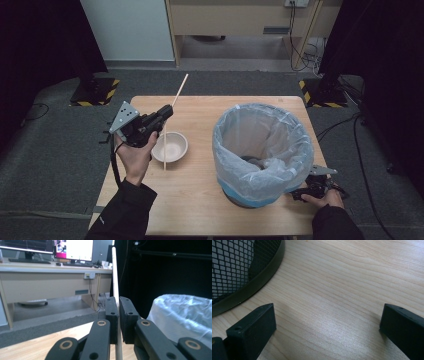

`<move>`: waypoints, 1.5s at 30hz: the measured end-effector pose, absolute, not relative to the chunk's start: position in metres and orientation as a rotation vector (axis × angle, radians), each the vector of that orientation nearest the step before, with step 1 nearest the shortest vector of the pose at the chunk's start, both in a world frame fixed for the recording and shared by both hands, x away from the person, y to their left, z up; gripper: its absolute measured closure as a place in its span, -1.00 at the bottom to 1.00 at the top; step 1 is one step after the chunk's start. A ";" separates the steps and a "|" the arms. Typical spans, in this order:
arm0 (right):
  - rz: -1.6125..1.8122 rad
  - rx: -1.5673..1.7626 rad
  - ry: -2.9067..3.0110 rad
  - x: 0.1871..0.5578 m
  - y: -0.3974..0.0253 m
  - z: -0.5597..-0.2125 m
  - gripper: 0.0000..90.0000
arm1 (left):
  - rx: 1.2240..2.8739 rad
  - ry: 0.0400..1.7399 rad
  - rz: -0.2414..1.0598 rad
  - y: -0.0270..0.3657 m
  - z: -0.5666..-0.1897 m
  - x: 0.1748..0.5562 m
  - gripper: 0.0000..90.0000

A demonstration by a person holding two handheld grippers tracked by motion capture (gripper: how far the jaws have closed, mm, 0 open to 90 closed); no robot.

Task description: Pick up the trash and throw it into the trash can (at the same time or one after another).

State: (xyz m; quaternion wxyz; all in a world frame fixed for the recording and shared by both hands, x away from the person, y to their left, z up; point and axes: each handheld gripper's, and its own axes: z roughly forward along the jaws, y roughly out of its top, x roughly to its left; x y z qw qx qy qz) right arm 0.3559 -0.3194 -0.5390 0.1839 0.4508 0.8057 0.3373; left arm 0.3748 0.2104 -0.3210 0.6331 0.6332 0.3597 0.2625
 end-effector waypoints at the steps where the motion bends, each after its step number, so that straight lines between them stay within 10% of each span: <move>1: 0.951 1.272 2.272 0.356 -0.319 -0.539 -0.98 | 1.441 0.815 0.603 0.210 -0.319 0.373 0.90; 45: 0.951 1.272 2.272 0.356 -0.319 -0.539 -0.98 | 1.359 0.481 0.543 0.118 -0.244 0.341 0.90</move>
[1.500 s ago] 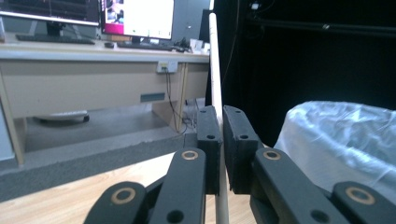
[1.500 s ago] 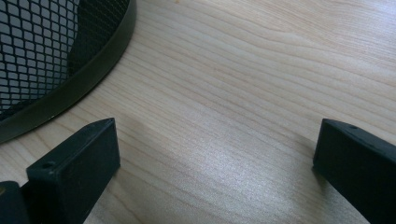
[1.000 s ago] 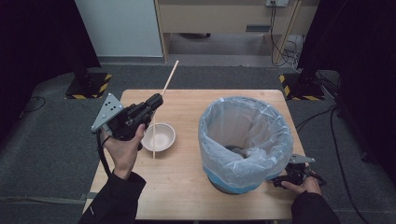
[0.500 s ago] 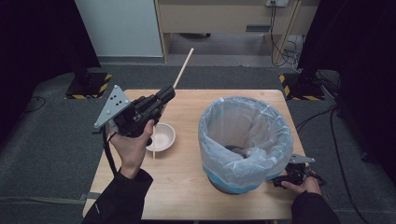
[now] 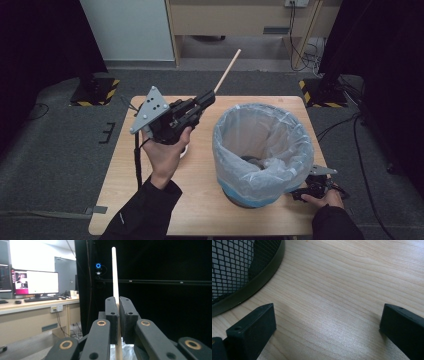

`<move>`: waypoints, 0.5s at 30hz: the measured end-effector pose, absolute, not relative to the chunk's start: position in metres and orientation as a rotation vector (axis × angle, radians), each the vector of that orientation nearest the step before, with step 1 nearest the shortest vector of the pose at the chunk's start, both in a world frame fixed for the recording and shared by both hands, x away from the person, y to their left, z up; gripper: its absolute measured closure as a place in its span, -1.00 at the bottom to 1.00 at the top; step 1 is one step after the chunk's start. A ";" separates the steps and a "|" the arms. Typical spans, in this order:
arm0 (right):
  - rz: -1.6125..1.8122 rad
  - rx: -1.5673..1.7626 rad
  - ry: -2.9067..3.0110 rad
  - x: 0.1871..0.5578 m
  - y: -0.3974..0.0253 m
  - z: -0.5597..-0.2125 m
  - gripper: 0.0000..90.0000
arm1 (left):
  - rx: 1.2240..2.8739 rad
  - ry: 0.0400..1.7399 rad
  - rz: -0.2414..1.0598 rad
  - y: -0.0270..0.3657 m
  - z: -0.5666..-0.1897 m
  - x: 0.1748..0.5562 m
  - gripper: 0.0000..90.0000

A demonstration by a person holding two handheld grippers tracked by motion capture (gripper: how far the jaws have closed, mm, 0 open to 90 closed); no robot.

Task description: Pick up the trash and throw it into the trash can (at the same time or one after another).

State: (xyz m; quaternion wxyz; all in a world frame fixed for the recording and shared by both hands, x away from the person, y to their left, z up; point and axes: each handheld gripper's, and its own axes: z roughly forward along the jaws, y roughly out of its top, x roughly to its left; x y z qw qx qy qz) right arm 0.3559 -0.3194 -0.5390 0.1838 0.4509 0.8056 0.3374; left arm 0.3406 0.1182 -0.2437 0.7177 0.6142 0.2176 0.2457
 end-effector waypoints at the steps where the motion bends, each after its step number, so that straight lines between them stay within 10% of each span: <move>1: 0.951 1.272 2.272 0.356 -0.319 -0.539 -0.98 | 1.359 0.481 0.543 0.118 -0.244 0.341 0.90; 15: 0.952 1.272 2.272 0.356 -0.319 -0.539 -0.98 | 1.396 0.425 0.432 0.072 -0.252 0.352 0.90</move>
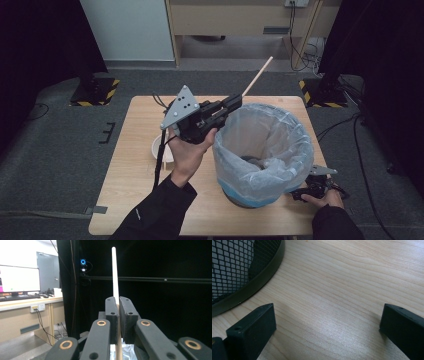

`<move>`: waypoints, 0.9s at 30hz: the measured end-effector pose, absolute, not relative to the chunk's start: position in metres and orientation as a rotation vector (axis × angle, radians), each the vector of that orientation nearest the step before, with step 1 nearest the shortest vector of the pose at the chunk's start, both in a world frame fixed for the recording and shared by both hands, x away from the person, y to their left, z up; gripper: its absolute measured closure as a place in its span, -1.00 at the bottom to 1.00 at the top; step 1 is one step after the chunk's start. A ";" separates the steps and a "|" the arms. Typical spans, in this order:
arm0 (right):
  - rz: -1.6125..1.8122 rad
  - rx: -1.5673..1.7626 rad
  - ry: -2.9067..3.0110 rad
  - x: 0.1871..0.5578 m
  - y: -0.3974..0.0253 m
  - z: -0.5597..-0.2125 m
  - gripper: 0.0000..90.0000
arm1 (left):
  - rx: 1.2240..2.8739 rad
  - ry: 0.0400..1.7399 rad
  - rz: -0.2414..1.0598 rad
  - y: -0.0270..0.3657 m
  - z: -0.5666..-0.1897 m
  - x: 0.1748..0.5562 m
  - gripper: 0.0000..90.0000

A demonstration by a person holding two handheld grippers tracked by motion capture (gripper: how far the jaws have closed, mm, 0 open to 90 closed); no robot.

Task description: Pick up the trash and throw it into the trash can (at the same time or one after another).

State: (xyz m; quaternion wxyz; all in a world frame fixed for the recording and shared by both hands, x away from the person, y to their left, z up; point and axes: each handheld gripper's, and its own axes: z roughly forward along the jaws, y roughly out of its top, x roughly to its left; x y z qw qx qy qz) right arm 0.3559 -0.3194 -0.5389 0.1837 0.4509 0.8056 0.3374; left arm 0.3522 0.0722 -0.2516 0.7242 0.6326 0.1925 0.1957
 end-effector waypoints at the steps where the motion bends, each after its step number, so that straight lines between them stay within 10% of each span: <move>1: 0.951 1.271 2.272 0.356 -0.319 -0.539 -0.98 | 1.400 0.425 0.424 0.070 -0.253 0.353 0.90; 14: 0.952 1.272 2.272 0.356 -0.319 -0.539 -0.98 | 1.484 0.415 0.377 0.045 -0.269 0.368 0.89; 27: 0.952 1.271 2.272 0.356 -0.319 -0.539 -0.98 | 1.478 0.428 0.426 0.081 -0.265 0.365 0.29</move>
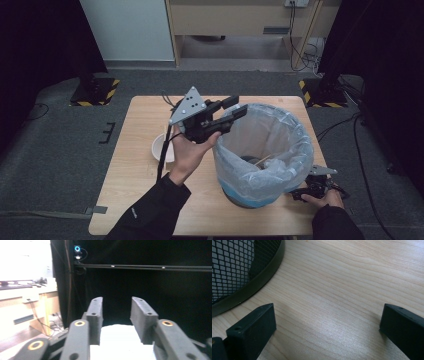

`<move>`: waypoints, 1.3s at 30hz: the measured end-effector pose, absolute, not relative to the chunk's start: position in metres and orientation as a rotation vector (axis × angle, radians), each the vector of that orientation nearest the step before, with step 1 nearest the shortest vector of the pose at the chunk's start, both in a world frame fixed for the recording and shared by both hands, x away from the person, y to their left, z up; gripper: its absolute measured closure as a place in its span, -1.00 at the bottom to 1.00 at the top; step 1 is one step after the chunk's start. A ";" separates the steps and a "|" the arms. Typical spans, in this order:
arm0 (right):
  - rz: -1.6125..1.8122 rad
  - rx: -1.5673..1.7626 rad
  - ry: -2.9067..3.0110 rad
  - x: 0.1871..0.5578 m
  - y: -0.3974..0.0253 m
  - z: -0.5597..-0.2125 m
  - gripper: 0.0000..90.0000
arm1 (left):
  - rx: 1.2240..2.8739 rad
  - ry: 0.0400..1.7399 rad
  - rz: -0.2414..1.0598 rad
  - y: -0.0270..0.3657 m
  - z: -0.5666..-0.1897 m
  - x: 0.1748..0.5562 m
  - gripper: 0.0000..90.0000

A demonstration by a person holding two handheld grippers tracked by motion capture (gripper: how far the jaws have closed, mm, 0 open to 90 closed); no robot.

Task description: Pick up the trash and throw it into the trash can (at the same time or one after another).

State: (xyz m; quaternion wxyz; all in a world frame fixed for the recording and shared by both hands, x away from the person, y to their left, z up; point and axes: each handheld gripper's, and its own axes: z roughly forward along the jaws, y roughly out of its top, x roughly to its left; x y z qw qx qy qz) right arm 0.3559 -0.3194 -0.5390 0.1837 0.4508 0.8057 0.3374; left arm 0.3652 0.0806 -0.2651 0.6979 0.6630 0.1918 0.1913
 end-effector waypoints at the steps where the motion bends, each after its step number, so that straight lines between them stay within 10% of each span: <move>1: 0.952 1.271 2.272 0.356 -0.319 -0.539 -0.98 | 1.478 0.434 0.435 0.087 -0.265 0.364 0.27; 14: 0.951 1.271 2.272 0.356 -0.319 -0.539 -0.98 | 1.503 0.601 0.577 0.176 -0.296 0.352 -0.18; 39: 0.952 1.271 2.272 0.356 -0.319 -0.539 -0.98 | 1.723 1.119 0.593 0.242 -0.450 0.409 -0.27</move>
